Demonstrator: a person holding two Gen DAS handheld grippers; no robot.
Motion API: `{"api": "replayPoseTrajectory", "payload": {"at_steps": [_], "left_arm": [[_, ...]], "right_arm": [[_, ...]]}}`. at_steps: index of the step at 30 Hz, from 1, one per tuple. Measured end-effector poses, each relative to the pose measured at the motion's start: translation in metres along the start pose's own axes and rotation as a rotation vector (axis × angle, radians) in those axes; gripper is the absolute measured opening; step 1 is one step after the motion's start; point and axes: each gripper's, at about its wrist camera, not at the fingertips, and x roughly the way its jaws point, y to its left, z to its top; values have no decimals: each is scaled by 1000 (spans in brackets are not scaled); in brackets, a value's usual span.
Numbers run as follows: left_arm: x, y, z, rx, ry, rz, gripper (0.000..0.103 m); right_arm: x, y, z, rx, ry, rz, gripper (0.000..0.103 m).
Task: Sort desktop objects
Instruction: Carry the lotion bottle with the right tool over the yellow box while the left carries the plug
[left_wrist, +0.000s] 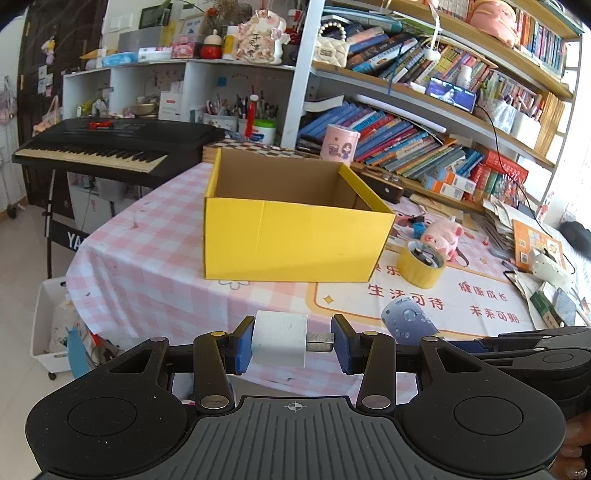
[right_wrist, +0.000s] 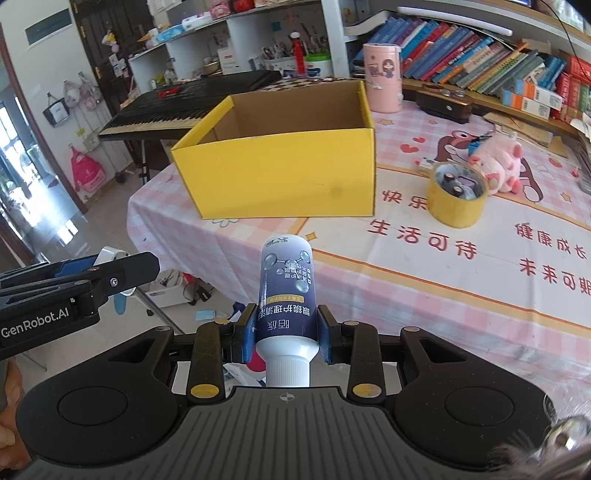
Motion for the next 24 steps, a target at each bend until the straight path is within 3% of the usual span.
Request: {"api": "replayPoseTrajectory", "payload": {"at_steps": [24], "left_arm": [[13, -5, 5, 1, 28, 3, 42]], "right_arm": [[12, -9, 8, 4, 32, 12, 30]]}}
